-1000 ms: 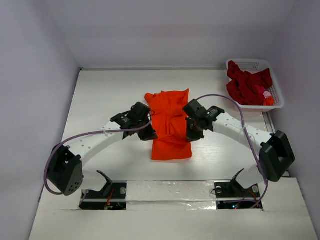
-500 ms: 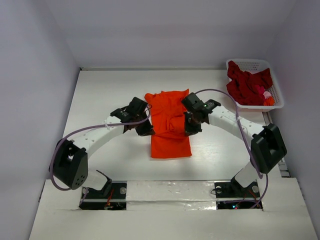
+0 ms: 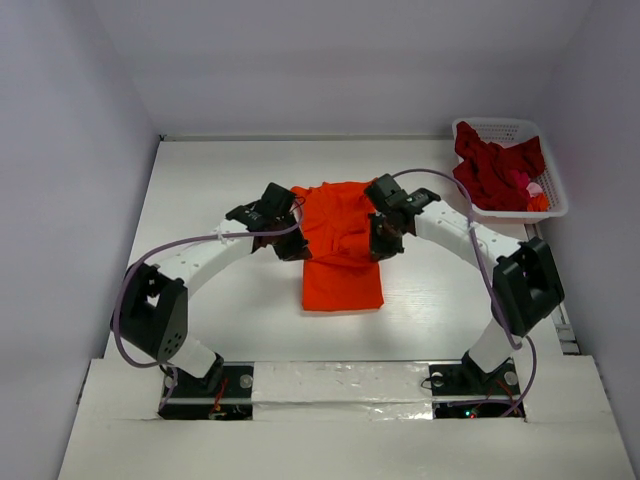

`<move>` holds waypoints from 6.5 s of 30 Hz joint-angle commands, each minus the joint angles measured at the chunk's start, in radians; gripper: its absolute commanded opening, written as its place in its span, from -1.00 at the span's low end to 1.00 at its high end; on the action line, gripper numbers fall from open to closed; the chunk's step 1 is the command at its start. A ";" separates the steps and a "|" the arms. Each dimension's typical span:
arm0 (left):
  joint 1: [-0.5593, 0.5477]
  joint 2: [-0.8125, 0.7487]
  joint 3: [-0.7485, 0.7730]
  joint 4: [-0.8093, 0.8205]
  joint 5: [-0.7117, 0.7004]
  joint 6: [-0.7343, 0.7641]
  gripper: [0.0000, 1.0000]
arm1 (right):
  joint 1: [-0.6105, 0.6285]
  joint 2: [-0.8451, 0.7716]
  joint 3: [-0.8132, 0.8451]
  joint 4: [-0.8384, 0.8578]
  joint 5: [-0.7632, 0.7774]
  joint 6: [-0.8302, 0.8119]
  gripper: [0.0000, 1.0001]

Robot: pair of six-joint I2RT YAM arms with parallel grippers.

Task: Fold and stack the t-shirts
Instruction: Fold the folded rectangular tshirt in 1/3 of the way, then grab one side of the 2/3 rectangular tshirt with both arms

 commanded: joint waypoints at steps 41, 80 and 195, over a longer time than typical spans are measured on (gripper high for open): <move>0.086 0.020 0.140 -0.029 -0.082 0.093 0.40 | -0.058 0.056 0.259 -0.047 0.085 -0.133 0.22; 0.391 0.459 0.469 0.280 0.167 0.197 0.22 | -0.304 0.542 0.863 0.007 -0.330 -0.028 0.39; 0.331 0.744 0.784 0.079 0.239 0.175 -1.00 | -0.388 0.752 0.966 -0.049 -0.363 0.061 -1.00</move>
